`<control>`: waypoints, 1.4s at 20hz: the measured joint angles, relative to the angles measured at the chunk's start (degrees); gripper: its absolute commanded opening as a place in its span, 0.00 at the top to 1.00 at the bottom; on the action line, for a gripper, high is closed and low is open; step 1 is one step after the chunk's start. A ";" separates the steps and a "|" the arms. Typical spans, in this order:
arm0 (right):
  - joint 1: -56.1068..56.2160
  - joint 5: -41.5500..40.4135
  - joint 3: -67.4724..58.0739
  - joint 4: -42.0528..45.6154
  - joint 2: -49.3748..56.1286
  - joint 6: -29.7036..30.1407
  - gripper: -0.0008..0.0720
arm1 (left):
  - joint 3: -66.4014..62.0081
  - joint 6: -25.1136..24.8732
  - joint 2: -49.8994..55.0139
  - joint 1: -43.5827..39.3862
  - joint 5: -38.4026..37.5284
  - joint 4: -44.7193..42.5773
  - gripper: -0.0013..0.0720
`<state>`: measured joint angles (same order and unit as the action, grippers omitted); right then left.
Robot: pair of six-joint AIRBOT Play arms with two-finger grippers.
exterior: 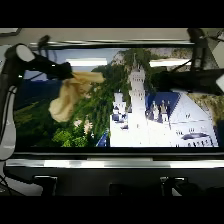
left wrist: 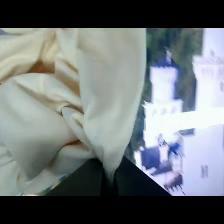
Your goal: Fold the clothes and pants, and hang the long-sleeved shirts on hangers.
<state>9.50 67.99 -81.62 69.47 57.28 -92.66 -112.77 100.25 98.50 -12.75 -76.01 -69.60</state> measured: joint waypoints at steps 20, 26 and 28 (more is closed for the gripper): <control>0.00 15.65 -12.55 18.16 -10.86 -27.39 0.43 | -0.04 9.66 0.39 -24.11 -13.66 -4.15 0.25; -1.60 22.08 -34.95 12.17 12.76 -17.86 0.43 | -0.07 8.13 -6.21 -13.79 -17.88 -8.11 0.25; -5.86 22.16 -36.02 6.34 19.02 -16.00 0.43 | -0.07 7.89 -7.15 -11.06 -18.73 -8.48 0.25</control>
<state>3.64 90.15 -117.64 75.81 76.29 -108.66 -112.84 108.14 91.35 -23.81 -94.74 -78.08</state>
